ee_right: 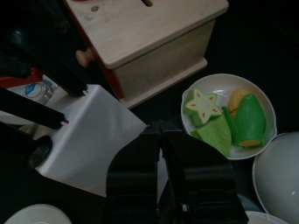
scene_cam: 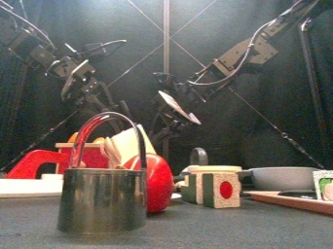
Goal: Grab cleaver
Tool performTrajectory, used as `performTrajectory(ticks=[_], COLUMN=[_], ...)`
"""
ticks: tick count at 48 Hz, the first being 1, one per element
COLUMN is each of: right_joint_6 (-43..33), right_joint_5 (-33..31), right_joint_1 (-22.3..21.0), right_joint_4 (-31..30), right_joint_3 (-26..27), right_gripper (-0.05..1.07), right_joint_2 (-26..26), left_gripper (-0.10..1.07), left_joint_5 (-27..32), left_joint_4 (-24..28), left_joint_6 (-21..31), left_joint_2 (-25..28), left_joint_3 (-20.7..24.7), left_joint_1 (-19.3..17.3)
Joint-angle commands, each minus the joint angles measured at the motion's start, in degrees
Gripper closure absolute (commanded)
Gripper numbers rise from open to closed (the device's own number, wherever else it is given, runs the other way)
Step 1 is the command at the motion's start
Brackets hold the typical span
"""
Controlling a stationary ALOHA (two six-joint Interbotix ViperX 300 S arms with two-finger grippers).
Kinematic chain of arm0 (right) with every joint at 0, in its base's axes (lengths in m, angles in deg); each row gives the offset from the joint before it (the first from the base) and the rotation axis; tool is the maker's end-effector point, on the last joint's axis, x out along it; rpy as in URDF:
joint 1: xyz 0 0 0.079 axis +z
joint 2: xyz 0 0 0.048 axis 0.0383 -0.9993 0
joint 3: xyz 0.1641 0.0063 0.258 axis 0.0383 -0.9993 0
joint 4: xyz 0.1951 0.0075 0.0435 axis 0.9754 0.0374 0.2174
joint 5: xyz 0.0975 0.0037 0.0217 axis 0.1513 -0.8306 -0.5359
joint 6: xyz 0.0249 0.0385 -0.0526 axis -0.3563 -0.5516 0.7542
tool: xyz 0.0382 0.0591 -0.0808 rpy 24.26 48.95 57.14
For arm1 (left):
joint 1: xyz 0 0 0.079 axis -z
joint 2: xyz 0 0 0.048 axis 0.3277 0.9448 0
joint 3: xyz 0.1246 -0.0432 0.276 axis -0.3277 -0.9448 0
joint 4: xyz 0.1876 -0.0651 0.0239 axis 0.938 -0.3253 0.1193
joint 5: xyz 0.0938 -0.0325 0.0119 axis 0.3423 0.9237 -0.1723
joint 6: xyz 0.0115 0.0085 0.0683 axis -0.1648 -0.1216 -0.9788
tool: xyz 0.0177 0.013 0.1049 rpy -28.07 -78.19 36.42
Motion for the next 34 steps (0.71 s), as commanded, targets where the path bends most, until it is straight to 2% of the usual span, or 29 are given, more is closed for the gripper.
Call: performTrajectory(ticks=[1,18,28,34], right_joint_6=[0.00,0.00,0.00,0.00], right_joint_5=[0.00,0.18,1.23,1.32], right_joint_1=[-0.18,0.09,0.09,0.09], right_joint_4=[0.09,0.09,0.09,0.09], right_joint_3=[1.23,2.20,2.29,2.29], right_gripper=[0.65,0.65,0.65,0.65], right_joint_2=[1.14,0.35,0.26,0.18], left_gripper=[0.14,0.16,0.43,0.54], left_joint_5=[0.26,1.32,0.97,0.88], left_joint_4=[0.35,0.35,0.09,0.00], left_joint_6=[0.00,0.00,0.00,0.09], left_joint_2=[0.62,1.05,1.05,1.05], left_joint_3=[1.76,2.29,2.46,2.46], left_joint_1=[-0.26,-0.09,0.09,0.09])
